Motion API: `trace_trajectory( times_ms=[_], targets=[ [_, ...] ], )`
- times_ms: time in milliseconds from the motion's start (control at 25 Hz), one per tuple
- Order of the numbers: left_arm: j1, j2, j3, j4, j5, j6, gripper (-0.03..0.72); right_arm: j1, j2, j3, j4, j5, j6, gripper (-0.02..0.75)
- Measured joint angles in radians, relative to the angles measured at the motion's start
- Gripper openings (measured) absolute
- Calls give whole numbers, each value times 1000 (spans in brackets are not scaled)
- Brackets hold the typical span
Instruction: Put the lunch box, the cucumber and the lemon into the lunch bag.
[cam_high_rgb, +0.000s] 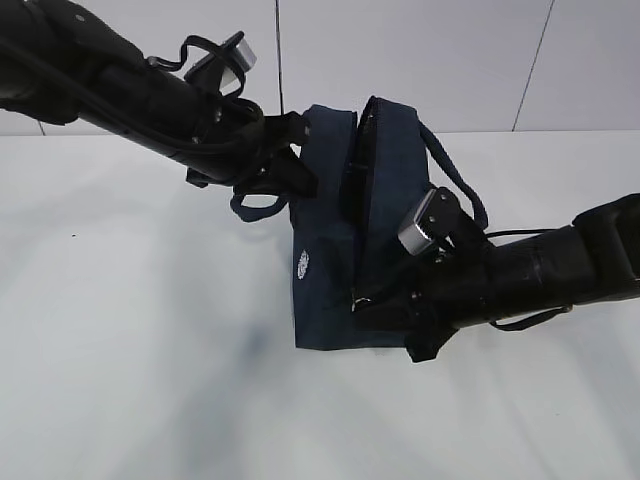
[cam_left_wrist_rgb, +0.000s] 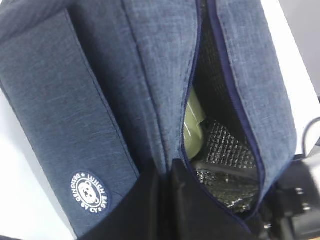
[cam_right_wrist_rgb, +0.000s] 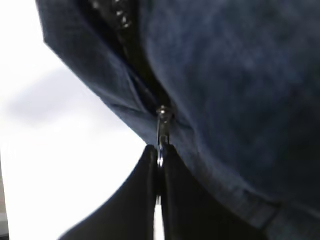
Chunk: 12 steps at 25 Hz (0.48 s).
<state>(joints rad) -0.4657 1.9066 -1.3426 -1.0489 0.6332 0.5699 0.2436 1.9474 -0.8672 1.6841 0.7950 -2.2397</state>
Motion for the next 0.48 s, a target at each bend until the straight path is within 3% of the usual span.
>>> trace_trajectory(
  times_ms=[480],
  targets=[
    [0,0,0,0,-5,0,-2,0,-76,0,-106,-31,110,1]
  ],
)
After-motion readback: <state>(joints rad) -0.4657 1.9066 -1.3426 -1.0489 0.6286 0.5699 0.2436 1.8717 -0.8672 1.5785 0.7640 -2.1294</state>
